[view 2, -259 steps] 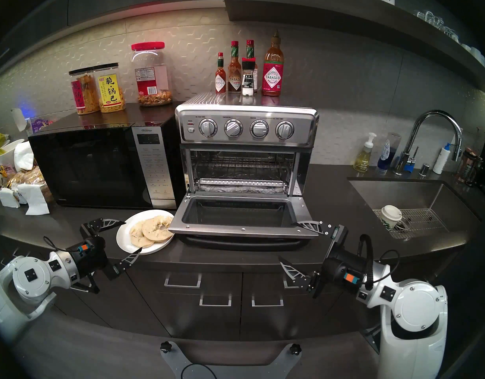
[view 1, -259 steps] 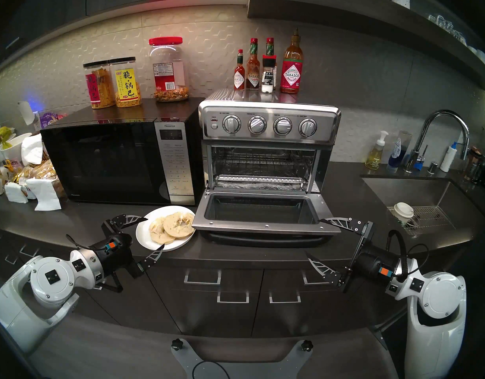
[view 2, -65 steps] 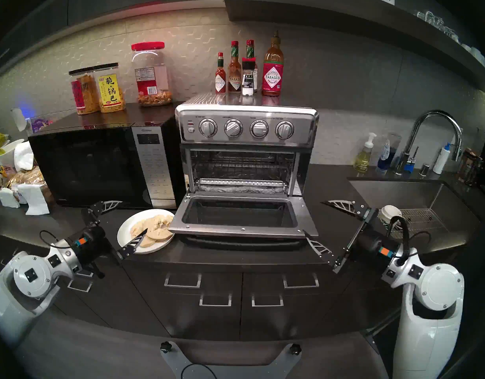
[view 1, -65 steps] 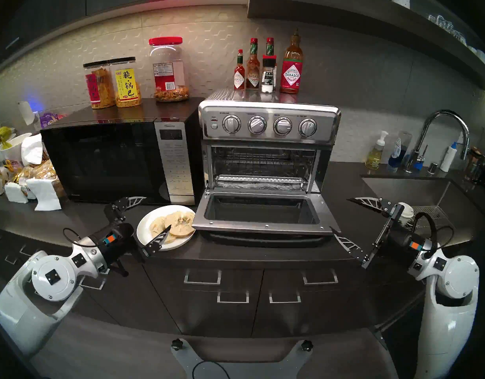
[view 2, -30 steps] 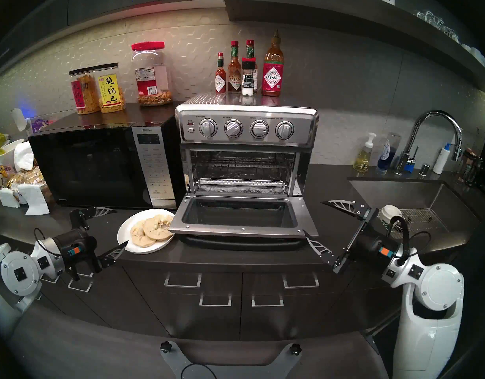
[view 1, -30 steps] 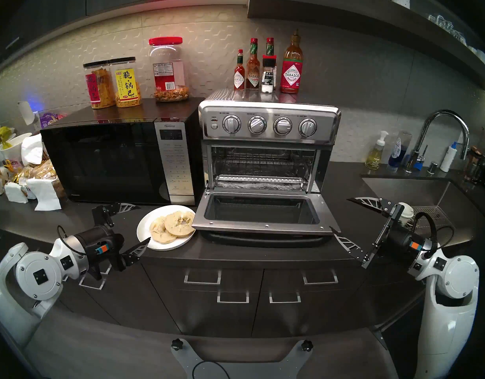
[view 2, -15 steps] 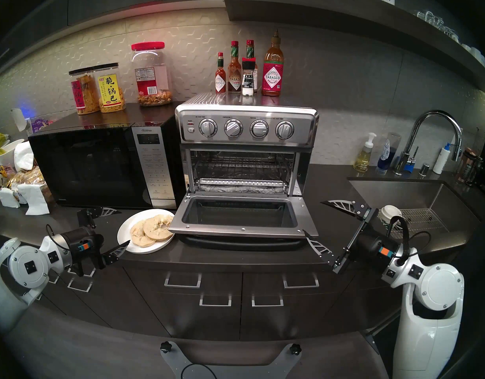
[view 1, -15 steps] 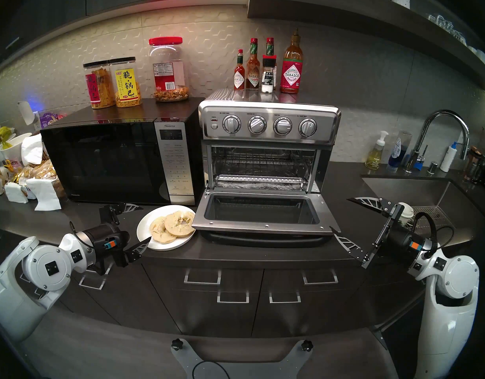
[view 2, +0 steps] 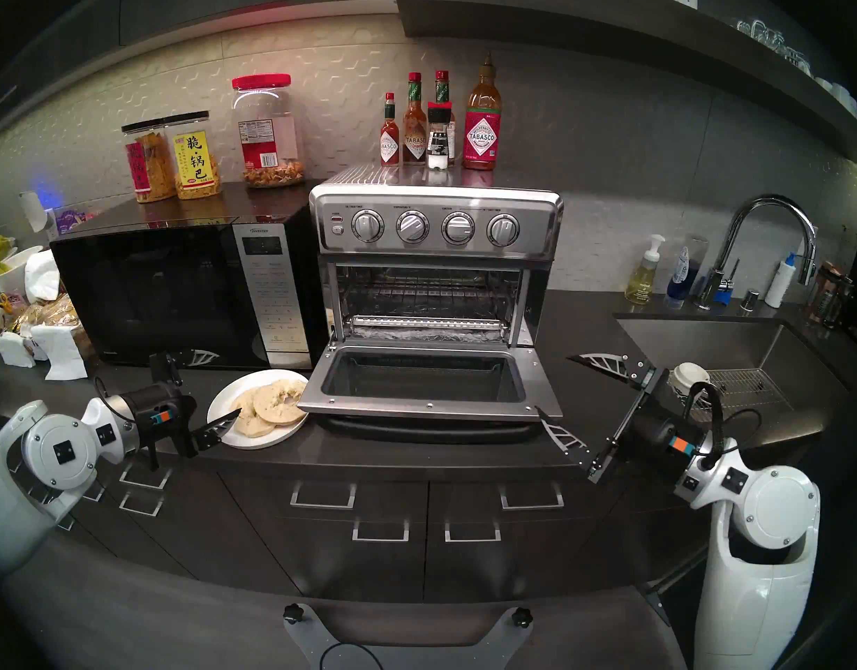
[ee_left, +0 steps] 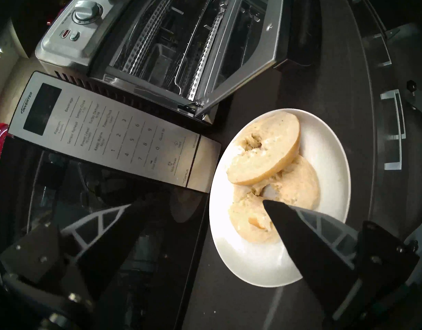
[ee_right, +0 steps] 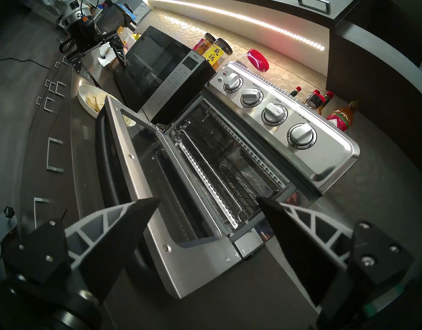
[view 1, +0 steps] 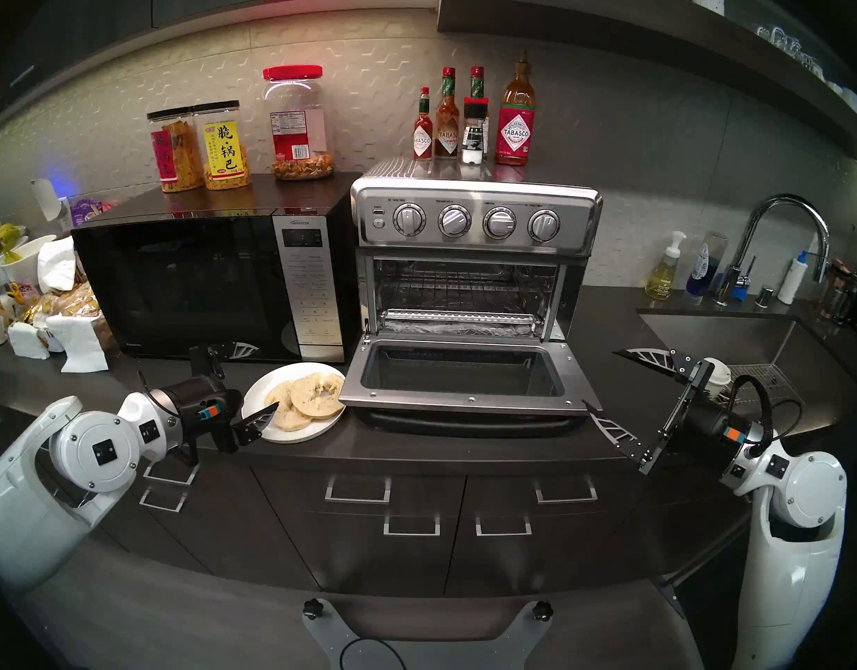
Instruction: Open the oven and place the bagel inside on the rack
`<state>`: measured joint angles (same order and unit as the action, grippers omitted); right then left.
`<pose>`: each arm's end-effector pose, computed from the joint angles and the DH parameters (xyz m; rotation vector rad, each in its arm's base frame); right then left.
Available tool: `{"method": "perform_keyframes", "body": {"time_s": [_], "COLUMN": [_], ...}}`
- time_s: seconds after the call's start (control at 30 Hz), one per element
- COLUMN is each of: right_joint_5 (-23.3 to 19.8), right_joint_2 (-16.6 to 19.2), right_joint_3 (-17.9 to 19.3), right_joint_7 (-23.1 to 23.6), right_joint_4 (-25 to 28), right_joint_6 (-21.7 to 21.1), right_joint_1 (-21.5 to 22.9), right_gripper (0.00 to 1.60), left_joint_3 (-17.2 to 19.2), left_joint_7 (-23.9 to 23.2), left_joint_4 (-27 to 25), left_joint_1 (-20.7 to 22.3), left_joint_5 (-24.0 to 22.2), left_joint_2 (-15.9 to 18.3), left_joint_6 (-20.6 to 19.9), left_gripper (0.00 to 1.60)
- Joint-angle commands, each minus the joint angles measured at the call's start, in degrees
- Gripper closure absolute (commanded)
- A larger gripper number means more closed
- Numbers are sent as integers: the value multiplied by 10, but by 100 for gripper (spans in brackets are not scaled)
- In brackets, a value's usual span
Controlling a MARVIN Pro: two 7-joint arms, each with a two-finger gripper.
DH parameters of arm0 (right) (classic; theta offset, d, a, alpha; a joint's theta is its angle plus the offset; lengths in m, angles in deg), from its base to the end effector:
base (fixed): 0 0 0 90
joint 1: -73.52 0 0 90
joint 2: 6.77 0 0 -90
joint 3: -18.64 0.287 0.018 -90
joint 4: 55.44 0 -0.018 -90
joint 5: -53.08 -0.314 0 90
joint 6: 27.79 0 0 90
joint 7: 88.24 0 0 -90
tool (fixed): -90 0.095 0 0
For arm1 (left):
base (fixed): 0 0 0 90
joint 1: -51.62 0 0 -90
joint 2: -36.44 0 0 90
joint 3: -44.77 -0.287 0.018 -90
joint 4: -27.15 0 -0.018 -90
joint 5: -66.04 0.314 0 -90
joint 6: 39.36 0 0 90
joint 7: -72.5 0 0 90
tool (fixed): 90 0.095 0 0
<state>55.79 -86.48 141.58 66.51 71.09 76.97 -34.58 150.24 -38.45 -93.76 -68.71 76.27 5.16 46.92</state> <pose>0.2699 -0.1093 -0.1595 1.6387 1.5228 2.1192 0.3248 0.1266 -0.1845 -1.6352 1.6300 -1.4552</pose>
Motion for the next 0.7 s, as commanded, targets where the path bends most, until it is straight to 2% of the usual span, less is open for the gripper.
{"method": "perform_keyframes", "body": {"time_s": [0.0,0.67], "right_joint_5": [-6,-6], "right_joint_2": [0,0], "right_joint_3": [-1,-1], "right_joint_7": [1,1], "right_joint_4": [6,7], "right_joint_6": [-1,-2], "right_joint_1": [4,4], "right_gripper": [0,0], "left_joint_3": [-25,-115], "left_joint_7": [3,5], "left_joint_4": [5,19], "left_joint_1": [53,122], "left_joint_5": [6,30], "left_joint_2": [27,31], "left_joint_6": [-10,-25], "left_gripper": [0,0]}}
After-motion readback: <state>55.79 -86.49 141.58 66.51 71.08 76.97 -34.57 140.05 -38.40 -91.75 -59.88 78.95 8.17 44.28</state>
